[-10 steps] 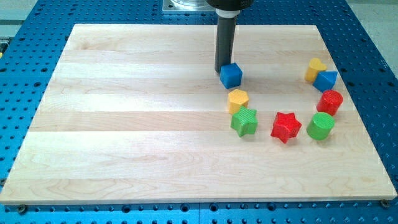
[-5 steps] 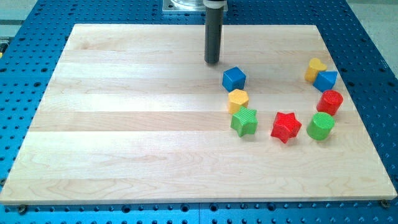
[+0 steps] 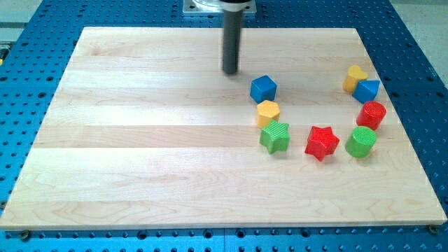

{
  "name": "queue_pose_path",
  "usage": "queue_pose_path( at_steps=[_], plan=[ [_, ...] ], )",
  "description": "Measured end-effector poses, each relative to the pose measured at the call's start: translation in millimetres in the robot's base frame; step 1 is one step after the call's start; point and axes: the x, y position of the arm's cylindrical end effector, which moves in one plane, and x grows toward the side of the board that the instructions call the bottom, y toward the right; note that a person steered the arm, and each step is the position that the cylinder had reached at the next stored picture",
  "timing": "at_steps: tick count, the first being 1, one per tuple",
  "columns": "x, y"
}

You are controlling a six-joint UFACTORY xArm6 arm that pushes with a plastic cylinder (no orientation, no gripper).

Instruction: Move the green star close to the yellow hexagon

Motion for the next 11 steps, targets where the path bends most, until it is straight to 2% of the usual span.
queue_pose_path(
  at_steps=[1,2,3,4,5,6,8,11],
  plan=[
    [61,-43],
    [161,-52],
    [219,-52],
    [256,-34],
    [254,-7],
    [225,-7],
    [214,71],
    [203,78]
  ],
)
